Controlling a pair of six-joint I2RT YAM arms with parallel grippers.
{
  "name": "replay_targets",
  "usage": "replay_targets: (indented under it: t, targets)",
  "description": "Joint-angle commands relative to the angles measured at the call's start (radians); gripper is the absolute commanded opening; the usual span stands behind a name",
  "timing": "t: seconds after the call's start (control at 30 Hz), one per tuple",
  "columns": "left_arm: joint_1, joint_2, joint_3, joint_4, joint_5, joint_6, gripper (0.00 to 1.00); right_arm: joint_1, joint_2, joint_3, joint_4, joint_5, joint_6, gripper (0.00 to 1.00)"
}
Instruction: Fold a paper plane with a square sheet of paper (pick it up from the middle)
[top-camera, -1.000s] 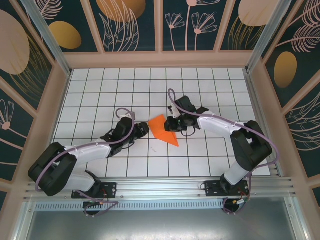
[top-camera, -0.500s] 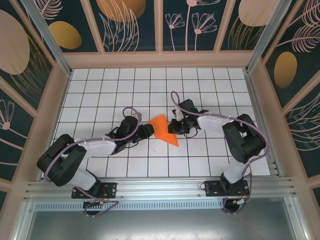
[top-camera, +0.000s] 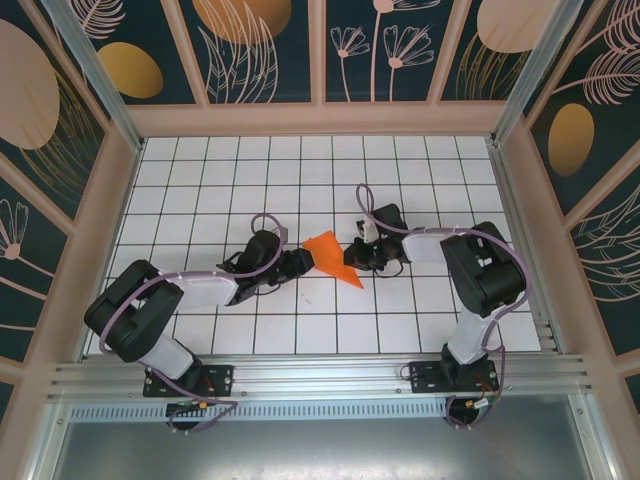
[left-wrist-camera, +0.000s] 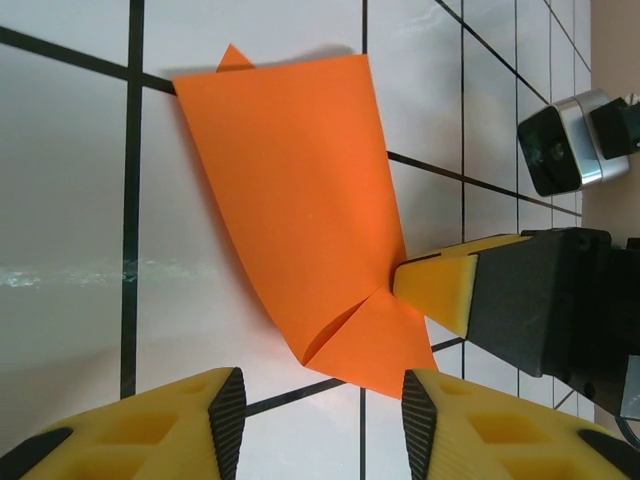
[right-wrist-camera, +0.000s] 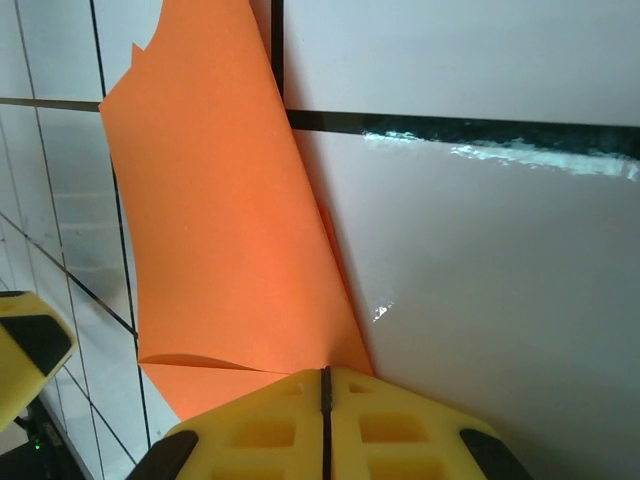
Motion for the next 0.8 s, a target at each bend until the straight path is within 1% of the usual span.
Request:
replay_targets:
  t: [0.0,0.1,0.23,0.33,0.4,0.47,0.57,0.63,0.67,0.77]
  targets:
    - [-0.018,0.035,0.045,0.021,0.012,-0.041,0.50,-0.016,0.024,-0.051,-0.006,0.042,0.030,0.10]
    - [-0.032,0.072,0.055,0.027,0.002,-0.076,0.51,-0.019,0.027,-0.061,0.004,0.043,0.034,0.10]
    - [-0.044,0.118,0.049,0.090,-0.002,-0.132,0.51,-0.024,0.028,-0.066,0.007,0.044,0.032,0.10]
    - [-0.054,0.143,0.058,0.100,-0.016,-0.155,0.51,-0.024,0.024,-0.066,0.004,0.044,0.032,0.10]
    - [-0.055,0.146,0.056,0.121,-0.023,-0.177,0.50,-0.024,0.026,-0.065,0.003,0.046,0.033,0.10]
    - [-0.055,0.191,0.054,0.167,-0.018,-0.197,0.48,-0.023,0.024,-0.067,0.009,0.042,0.034,0.10]
    - [-0.055,0.222,0.063,0.219,-0.001,-0.218,0.42,-0.024,0.023,-0.065,0.008,0.042,0.032,0.11]
    - [-0.056,0.233,0.075,0.219,0.001,-0.216,0.39,-0.023,0.018,-0.066,0.011,0.040,0.031,0.12]
    - [-0.056,0.237,0.079,0.219,0.002,-0.213,0.36,-0.024,0.014,-0.066,0.013,0.038,0.030,0.12]
    - [-0.056,0.233,0.086,0.194,-0.018,-0.194,0.22,-0.024,-0.004,-0.066,0.025,0.029,0.022,0.15]
